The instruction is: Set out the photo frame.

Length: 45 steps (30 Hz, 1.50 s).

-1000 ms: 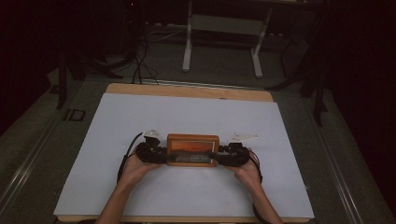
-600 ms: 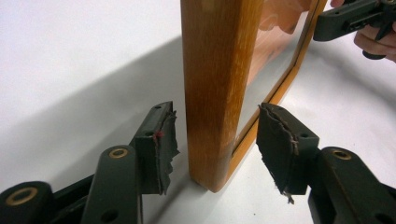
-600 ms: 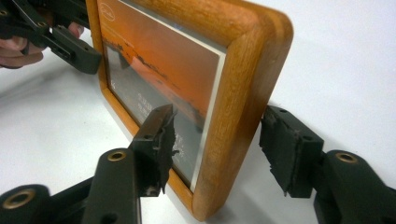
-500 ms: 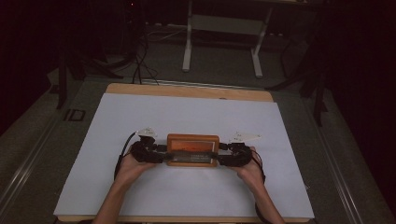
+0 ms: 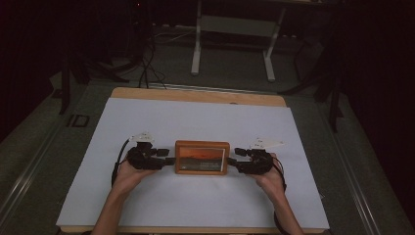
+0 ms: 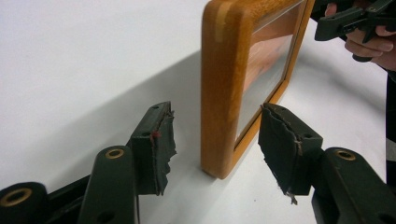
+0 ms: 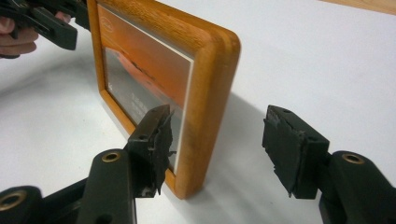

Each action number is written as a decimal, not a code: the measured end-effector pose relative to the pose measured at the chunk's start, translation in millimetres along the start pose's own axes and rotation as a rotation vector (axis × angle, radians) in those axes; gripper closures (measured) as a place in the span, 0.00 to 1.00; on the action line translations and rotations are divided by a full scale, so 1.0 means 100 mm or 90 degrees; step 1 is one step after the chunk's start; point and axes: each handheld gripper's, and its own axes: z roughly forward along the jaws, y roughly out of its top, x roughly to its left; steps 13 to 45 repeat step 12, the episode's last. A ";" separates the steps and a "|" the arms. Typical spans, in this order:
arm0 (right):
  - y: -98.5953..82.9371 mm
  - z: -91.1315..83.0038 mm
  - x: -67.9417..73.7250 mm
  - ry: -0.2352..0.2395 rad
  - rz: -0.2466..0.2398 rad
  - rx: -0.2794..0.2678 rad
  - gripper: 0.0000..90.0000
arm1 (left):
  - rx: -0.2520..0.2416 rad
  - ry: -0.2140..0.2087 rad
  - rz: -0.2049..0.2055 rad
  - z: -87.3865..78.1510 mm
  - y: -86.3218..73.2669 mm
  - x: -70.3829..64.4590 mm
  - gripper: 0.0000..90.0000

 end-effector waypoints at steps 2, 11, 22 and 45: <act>-0.01 -0.02 -0.02 -0.001 0.001 0.001 0.46 | -0.006 -0.011 0.001 -0.05 -0.01 0.03 0.49; -0.09 -0.11 -0.16 -0.001 0.004 0.010 0.43 | 0.008 0.079 -0.012 -0.21 -0.10 0.22 0.46; -0.10 -0.13 -0.18 -0.002 0.005 0.012 0.43 | 0.008 0.079 -0.012 -0.21 -0.10 0.22 0.46; -0.10 -0.13 -0.18 -0.002 0.005 0.012 0.43 | 0.008 0.079 -0.012 -0.21 -0.10 0.22 0.46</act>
